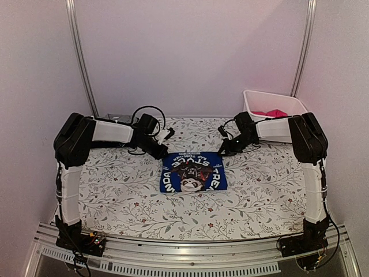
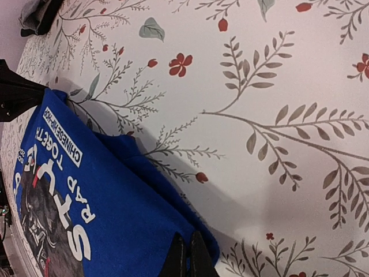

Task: Fold and stack the mixed laundry pile
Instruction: Adjust the square-folded T-shirt at the center of the board, then smooth out the square-folded T-shirt at the center of the board.

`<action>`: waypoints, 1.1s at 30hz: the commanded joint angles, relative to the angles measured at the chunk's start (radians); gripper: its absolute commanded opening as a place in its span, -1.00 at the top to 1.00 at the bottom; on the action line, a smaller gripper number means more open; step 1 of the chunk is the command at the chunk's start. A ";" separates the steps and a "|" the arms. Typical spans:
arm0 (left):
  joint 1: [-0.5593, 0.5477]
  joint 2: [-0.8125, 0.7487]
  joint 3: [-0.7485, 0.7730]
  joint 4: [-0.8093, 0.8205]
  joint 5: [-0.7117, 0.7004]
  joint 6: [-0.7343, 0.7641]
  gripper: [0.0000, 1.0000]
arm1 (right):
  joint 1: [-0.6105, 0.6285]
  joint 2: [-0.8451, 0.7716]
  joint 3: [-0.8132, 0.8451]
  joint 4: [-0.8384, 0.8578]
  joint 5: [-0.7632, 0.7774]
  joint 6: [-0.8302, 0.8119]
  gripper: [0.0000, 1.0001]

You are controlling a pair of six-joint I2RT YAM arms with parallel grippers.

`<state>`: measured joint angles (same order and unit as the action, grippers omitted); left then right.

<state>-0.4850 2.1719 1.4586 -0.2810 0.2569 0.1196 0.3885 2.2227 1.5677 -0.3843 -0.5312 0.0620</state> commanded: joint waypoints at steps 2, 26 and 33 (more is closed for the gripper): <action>0.024 0.028 0.021 0.011 -0.042 -0.036 0.92 | -0.011 0.067 0.086 -0.009 0.014 0.025 1.00; 0.069 -0.567 -0.123 0.189 -0.029 -0.317 -0.99 | -0.045 -0.337 0.196 0.038 0.024 0.145 -0.98; 0.023 -0.416 -0.138 0.181 0.258 -0.535 -0.99 | -0.042 -0.187 0.139 0.076 -0.441 0.294 -0.98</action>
<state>-0.4202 1.6508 1.3876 -0.0910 0.3569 -0.2466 0.3252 1.9274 1.7744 -0.3103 -0.7284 0.2398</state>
